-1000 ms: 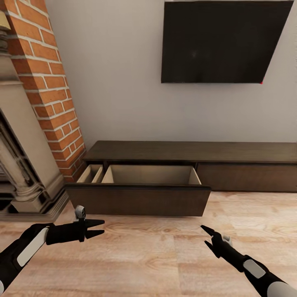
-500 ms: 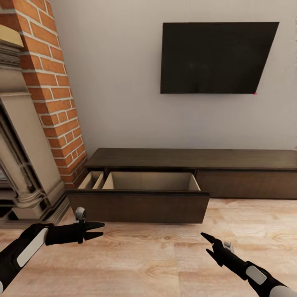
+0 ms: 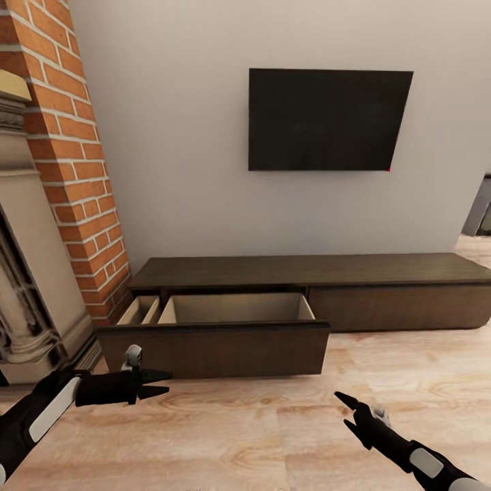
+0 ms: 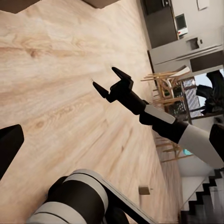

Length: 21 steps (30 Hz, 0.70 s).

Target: Place each of the two pumpkins and all three candles from the living room inside a cabinet in the living room (use any cabinet), then make sure every cabinet is closed, and position the cauldron so it is next to a table in the living room.

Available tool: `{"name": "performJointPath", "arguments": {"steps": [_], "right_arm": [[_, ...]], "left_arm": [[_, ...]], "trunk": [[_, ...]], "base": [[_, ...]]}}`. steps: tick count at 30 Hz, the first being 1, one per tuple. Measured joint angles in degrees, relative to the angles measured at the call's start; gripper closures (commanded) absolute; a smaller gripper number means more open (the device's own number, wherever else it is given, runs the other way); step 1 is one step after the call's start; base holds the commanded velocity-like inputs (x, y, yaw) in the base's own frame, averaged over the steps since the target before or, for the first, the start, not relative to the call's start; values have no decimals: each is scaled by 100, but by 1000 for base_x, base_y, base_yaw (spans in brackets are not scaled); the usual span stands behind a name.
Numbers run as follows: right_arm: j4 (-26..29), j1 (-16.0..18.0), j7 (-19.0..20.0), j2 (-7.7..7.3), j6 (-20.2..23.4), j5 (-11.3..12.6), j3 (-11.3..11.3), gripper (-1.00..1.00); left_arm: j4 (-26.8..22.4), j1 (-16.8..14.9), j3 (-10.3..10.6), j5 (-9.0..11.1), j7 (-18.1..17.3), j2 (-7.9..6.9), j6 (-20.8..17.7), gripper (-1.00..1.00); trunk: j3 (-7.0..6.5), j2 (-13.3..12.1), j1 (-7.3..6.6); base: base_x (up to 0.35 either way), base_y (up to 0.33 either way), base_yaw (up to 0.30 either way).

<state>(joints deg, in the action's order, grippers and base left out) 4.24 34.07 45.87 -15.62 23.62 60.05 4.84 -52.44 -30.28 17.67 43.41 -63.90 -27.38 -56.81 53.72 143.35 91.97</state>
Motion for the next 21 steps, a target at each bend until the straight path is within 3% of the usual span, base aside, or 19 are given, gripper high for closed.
{"name": "performJointPath", "arguments": {"steps": [10,21], "right_arm": [[-51,-1,-6,0,0,6,-5,-100],[-71,0,25,1,19,-7,-5,-100]], "left_arm": [[-4,2,-1,-9,0,12,2,-100],[-91,4,5,-2,0,24,5,-100]], "trunk": [[-200,-14,-25],[-307,-454,-266]], "base": [[-330,0,-245],[-294,0,-95]]}}
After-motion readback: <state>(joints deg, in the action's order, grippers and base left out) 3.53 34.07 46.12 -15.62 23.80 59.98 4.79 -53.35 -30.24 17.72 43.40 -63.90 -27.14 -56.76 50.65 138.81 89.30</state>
